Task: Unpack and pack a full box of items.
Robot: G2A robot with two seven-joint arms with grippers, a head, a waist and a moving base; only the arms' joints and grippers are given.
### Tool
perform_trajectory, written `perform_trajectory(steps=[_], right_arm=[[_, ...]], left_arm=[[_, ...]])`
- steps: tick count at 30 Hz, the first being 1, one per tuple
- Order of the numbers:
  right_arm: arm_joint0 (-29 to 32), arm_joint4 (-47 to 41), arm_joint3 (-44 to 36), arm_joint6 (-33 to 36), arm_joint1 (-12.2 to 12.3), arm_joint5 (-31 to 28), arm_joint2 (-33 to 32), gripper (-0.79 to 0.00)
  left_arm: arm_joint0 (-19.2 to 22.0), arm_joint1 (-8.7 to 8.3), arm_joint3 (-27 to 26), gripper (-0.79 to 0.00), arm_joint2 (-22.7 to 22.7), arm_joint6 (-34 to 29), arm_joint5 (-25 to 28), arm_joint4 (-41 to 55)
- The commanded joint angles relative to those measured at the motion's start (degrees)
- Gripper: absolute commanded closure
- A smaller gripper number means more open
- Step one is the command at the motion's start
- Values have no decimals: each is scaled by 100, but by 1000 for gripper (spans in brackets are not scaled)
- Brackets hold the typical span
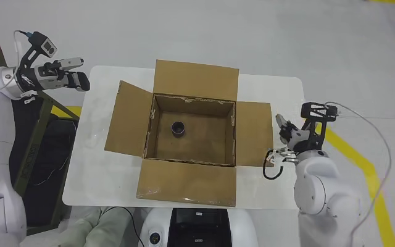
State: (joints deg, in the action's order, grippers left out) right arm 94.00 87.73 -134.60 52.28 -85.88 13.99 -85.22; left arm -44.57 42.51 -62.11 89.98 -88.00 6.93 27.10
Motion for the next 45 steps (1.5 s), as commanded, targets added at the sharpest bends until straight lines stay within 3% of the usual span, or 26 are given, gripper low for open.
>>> perform_trajectory(steps=[1,15,25,45], right_arm=[[77,-80,9,13,10,-5,-199,-606],[456,-688,612,3,53,-53,-897,-579],[651,-789,1102,-91,70,-22,-870,-560],[357,-813,2015,-11,105,162,-773,-523]], left_arm=[[0,0,0,-785,0,0,0,0],[0,0,0,-785,0,0,0,0],[0,0,0,-785,0,0,0,0],[0,0,0,-785,0,0,0,0]])
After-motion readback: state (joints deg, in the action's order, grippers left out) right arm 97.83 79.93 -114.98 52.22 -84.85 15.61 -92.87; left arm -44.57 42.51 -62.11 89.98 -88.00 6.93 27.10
